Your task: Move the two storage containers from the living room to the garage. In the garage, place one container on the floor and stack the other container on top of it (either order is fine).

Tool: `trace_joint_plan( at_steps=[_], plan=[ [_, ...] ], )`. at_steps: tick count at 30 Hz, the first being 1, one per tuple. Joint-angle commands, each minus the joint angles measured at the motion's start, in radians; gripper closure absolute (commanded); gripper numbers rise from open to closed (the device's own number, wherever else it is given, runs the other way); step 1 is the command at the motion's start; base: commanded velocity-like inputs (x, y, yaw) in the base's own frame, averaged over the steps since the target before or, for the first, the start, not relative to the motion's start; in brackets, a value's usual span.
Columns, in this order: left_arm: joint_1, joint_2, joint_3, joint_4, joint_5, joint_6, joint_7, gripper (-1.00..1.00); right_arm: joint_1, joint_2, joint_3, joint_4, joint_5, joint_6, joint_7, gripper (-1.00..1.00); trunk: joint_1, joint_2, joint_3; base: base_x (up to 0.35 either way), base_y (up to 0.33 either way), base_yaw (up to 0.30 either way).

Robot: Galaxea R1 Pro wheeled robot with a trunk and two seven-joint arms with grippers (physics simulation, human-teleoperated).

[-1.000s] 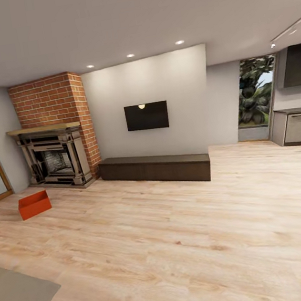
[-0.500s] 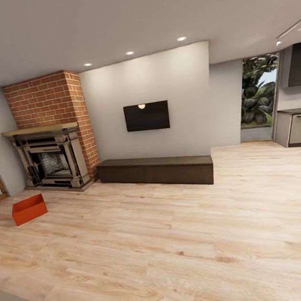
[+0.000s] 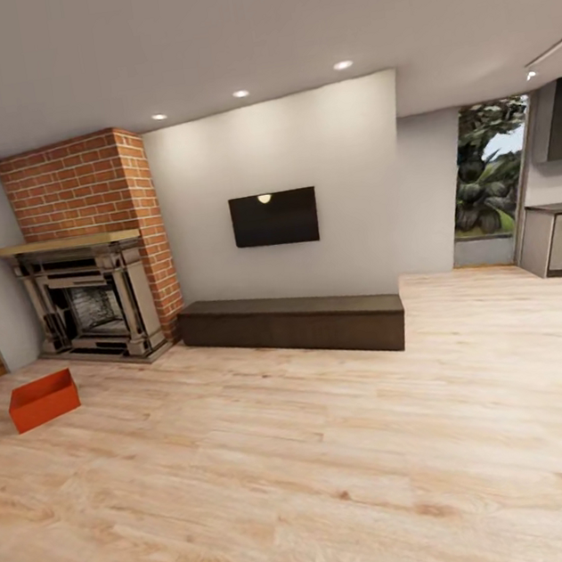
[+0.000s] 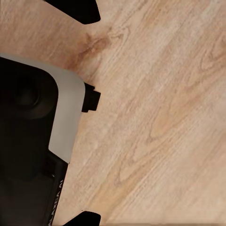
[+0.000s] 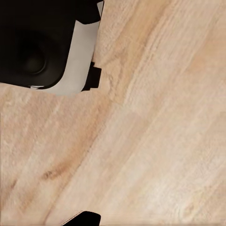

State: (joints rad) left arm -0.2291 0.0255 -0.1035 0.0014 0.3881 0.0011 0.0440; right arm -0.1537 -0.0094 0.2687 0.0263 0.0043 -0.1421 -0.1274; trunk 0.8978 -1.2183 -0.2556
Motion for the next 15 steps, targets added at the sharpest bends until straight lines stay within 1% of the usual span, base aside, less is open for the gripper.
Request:
trace_joint_plan(
  at_steps=[1,15],
  plan=[
    [-0.001,0.0,-0.008,0.0,0.008,-0.001,0.002,-1.0,-0.001,0.0,0.005,0.003,0.0,-0.005,-0.003,-1.0,0.001,-0.001,-0.001,0.323,0.0,0.0],
    [-0.001,-0.001,-0.008,0.0,0.009,-0.003,0.003,-1.0,-0.001,0.001,0.006,0.003,0.002,-0.003,-0.003,-1.0,0.001,-0.001,-0.001,0.323,0.0,0.0]
  ],
)
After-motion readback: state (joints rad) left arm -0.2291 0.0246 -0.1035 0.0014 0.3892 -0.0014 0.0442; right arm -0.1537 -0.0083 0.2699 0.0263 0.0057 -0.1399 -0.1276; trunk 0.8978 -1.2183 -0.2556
